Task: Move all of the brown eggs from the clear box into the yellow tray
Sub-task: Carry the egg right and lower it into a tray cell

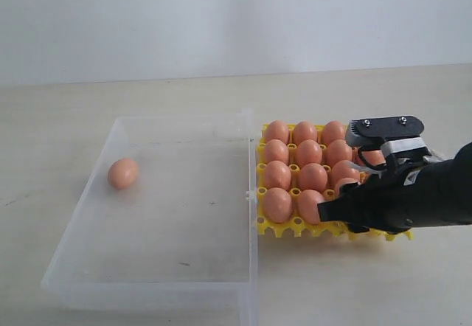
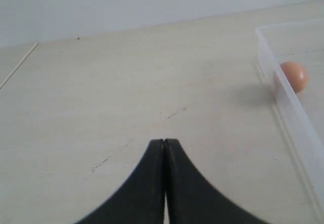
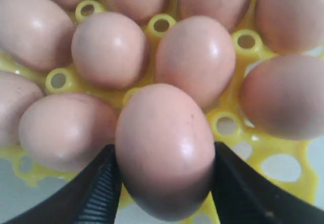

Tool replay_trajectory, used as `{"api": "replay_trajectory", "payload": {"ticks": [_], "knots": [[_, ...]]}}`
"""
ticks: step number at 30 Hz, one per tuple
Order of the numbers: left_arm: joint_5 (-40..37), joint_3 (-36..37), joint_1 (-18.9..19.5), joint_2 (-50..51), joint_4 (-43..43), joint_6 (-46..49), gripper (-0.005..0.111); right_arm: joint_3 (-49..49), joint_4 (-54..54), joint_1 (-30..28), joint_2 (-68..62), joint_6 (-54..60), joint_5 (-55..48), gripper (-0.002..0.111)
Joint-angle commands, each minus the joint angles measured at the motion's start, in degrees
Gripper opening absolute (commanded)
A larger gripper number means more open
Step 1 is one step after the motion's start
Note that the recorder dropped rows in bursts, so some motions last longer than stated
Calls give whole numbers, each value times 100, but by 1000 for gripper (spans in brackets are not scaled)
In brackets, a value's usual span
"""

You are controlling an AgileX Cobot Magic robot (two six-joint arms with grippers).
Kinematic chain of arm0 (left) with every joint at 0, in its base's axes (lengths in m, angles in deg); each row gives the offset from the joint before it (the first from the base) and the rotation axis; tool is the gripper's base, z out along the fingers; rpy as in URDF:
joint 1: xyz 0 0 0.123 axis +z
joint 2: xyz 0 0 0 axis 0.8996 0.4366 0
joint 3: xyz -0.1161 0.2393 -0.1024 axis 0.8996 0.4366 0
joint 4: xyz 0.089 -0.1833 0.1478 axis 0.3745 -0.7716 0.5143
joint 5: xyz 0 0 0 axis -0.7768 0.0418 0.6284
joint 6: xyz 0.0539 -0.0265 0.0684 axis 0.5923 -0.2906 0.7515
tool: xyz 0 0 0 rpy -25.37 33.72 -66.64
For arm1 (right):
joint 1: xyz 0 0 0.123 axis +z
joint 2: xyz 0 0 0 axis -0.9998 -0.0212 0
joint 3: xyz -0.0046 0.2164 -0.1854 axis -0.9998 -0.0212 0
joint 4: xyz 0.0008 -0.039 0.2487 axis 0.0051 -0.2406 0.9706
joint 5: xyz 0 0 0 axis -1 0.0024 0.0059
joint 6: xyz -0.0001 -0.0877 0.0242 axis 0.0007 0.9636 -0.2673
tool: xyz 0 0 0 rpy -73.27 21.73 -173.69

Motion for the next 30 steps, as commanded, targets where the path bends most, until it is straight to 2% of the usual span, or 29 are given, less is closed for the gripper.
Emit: {"api": "replay_trajectory", "payload": {"ticks": [1,10,30], "knots": [[35,-23,11,-32,-6,-26,0,-297,-29,-22,382,-50,193,0],[35,-23,11,-32,-6,-26,0,-469,-7,-22,752,-218,292,0],[35,-23,11,-32,-6,-26,0,-430,-69,-22,691,-207,314,0]]}}
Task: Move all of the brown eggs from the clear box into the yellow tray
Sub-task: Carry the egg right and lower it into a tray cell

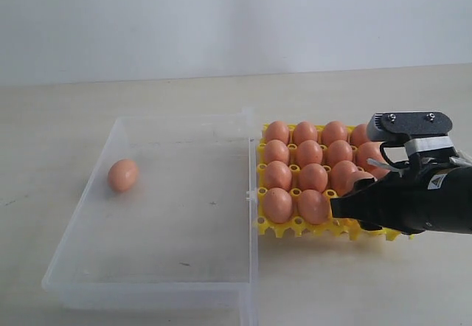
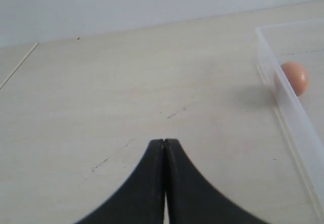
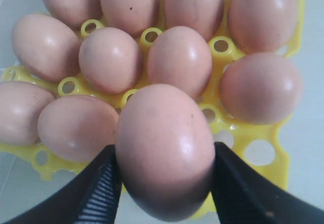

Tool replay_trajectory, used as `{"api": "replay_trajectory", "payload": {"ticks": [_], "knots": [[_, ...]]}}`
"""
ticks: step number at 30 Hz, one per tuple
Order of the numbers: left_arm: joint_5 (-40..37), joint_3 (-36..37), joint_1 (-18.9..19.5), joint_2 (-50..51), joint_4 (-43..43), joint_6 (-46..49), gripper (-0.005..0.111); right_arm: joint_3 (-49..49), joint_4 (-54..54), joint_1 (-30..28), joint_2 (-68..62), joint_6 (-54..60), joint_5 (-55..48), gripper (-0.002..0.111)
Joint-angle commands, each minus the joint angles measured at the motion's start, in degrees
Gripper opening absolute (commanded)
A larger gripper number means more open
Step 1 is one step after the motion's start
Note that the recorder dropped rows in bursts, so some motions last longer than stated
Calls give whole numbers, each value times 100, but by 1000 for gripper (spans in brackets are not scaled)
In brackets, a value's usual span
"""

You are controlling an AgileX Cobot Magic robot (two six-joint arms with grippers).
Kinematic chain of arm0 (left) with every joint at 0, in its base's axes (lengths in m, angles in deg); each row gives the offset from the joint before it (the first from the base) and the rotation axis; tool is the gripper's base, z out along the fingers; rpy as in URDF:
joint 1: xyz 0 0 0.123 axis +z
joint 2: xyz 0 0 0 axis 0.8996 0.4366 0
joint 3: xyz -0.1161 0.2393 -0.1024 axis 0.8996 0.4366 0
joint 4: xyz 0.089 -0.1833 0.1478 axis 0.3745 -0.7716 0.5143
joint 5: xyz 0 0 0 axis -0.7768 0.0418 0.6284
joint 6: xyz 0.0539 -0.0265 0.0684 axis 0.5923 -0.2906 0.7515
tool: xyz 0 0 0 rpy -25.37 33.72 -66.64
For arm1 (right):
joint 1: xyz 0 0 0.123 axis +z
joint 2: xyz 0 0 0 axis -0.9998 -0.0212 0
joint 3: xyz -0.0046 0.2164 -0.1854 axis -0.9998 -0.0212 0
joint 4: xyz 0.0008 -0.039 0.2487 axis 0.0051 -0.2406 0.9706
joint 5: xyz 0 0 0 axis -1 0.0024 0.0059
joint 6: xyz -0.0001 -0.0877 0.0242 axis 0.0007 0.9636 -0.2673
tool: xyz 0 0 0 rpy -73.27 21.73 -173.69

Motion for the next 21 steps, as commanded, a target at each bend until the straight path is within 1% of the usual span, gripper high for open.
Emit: {"api": "replay_trajectory", "payload": {"ticks": [1,3,7,9,10,11,12,13,15,17,21], "knots": [[35,-23,11,-32,-6,-26,0,52,-69,-22,-47,58,43,0],[35,-23,11,-32,-6,-26,0,180,-150,-22,-237,56,-165,0],[35,-23,11,-32,-6,-26,0,387,-210,-22,-486,56,-164,0],[35,-23,11,-32,-6,-26,0,493,-210,-22,-486,101,-324,7],[35,-23,11,-32,-6,-26,0,515,-210,-22,-486,101,-375,16],[35,-23,11,-32,-6,-26,0,515,-199,-22,-486,101,-388,28],[35,-23,11,-32,-6,-26,0,515,-199,-22,-486,101,-388,34],[35,-23,11,-32,-6,-26,0,515,-199,-22,-486,101,-388,45],[35,-23,11,-32,-6,-26,0,515,-199,-22,-486,101,-415,57],[35,-23,11,-32,-6,-26,0,515,-199,-22,-486,101,-415,61],[35,-23,11,-32,-6,-26,0,515,-199,-22,-474,46,-415,61]]}}
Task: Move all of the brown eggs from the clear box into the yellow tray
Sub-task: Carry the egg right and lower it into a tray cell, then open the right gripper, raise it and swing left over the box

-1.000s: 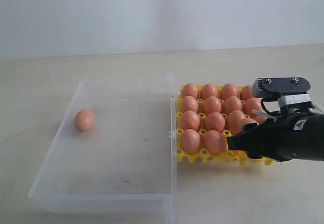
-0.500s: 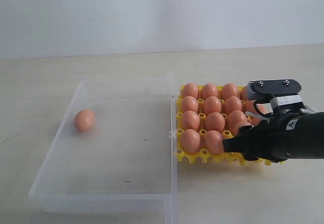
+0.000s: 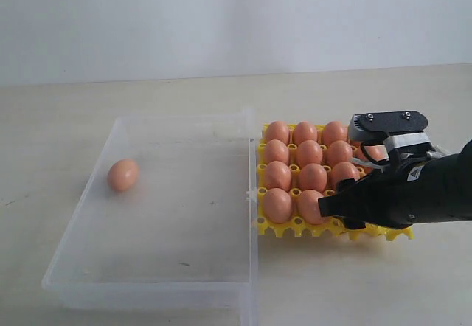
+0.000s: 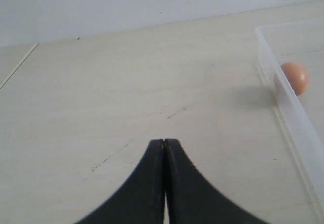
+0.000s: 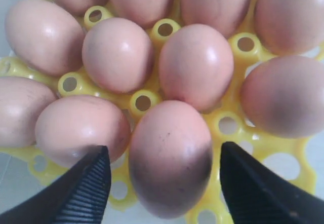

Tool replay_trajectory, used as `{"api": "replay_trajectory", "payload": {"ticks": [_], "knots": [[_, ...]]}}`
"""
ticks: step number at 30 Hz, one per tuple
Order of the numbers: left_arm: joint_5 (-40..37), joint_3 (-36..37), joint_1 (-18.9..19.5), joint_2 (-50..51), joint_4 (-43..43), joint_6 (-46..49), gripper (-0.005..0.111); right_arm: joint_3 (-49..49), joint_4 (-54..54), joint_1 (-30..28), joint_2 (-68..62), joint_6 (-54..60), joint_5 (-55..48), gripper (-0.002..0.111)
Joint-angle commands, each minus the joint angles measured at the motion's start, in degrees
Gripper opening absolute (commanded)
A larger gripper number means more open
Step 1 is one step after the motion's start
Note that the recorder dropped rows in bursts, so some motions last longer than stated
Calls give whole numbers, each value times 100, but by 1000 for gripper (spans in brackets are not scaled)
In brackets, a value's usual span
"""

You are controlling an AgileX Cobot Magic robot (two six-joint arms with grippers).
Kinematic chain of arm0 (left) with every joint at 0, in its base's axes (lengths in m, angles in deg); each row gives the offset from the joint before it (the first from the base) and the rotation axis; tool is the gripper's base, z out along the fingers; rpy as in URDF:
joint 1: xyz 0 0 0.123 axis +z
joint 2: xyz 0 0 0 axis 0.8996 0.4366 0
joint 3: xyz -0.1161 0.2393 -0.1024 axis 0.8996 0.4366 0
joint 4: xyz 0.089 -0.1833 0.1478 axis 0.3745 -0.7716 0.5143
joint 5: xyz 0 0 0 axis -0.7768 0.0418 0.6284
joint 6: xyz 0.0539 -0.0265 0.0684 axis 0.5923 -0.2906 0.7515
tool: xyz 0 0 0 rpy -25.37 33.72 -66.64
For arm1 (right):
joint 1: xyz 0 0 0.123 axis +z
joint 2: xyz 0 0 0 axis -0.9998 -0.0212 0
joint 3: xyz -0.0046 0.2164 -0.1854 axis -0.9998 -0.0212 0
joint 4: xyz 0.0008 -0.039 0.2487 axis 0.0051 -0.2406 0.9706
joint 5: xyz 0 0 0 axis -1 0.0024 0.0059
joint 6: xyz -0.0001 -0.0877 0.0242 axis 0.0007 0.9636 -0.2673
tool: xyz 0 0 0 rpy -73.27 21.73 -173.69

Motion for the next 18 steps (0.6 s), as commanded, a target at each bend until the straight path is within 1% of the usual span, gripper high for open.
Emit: {"api": "replay_trajectory", "payload": {"ticks": [1,10,18], "knots": [[35,-23,11,-32,-6,-26,0,55,-50,-22,18,-1,13,61],[35,-23,11,-32,-6,-26,0,195,-4,-22,494,-135,37,61],[35,-23,11,-32,-6,-26,0,503,29,-22,767,-142,-401,61]]}}
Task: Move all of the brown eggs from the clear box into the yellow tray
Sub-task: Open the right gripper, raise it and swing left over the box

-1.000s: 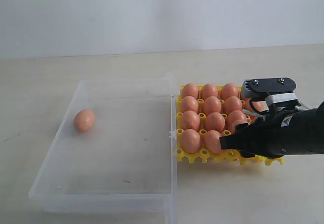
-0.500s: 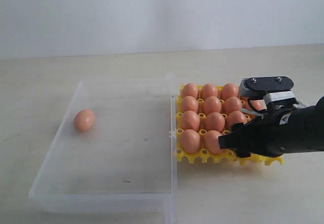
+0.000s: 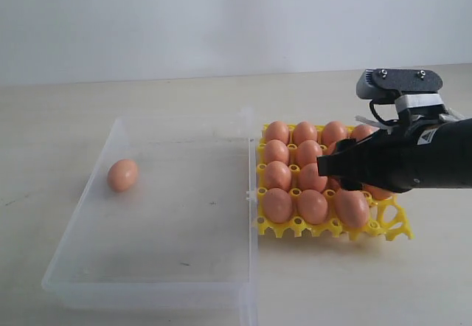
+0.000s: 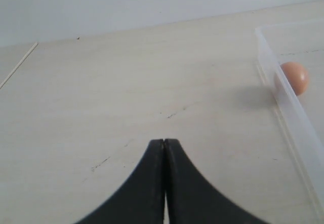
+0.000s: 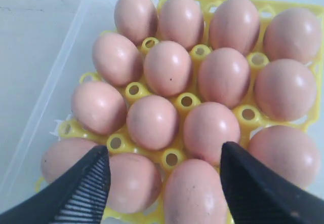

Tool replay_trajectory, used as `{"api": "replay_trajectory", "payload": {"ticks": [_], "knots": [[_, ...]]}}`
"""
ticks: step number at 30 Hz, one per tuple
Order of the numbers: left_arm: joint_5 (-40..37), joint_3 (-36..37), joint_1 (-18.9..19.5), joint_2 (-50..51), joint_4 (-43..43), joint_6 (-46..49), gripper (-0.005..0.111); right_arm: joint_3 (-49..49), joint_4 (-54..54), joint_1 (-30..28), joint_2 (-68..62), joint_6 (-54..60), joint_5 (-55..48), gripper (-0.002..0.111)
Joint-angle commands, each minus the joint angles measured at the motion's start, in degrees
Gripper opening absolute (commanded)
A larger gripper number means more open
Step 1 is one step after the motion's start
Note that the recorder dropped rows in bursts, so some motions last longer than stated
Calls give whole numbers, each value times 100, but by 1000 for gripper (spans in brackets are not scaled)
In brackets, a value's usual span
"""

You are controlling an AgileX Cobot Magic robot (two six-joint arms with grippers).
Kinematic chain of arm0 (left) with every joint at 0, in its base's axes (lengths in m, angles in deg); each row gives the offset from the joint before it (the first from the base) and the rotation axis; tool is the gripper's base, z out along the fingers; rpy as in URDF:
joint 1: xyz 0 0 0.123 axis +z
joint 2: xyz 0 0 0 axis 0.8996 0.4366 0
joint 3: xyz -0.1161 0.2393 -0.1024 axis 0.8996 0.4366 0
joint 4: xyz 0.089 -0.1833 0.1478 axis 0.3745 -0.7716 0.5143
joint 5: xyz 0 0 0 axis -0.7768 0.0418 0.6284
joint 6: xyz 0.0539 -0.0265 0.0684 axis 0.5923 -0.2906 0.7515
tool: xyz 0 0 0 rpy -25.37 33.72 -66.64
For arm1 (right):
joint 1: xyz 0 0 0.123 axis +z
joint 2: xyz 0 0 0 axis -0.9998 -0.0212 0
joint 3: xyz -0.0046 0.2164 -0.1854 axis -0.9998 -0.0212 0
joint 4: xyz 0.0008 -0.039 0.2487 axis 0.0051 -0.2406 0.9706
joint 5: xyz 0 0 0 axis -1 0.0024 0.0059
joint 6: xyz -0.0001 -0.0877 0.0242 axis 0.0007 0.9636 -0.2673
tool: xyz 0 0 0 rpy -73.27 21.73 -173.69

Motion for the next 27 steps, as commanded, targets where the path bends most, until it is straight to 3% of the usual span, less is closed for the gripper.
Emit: {"api": "replay_trajectory", "payload": {"ticks": [1,12,15,17,21,27], "knots": [[35,-23,11,-32,-6,-26,0,200,110,-22,96,-24,-218,61],[35,-23,11,-32,-6,-26,0,440,437,-7,77,-14,-652,39],[35,-23,11,-32,-6,-26,0,616,426,274,50,290,-650,39],[35,-23,11,-32,-6,-26,0,852,426,583,-56,757,-769,32],[35,-23,11,-32,-6,-26,0,1793,440,1059,-687,1404,-1850,0],[35,-23,11,-32,-6,-26,0,4007,461,1352,-2136,1245,-3874,3]]}}
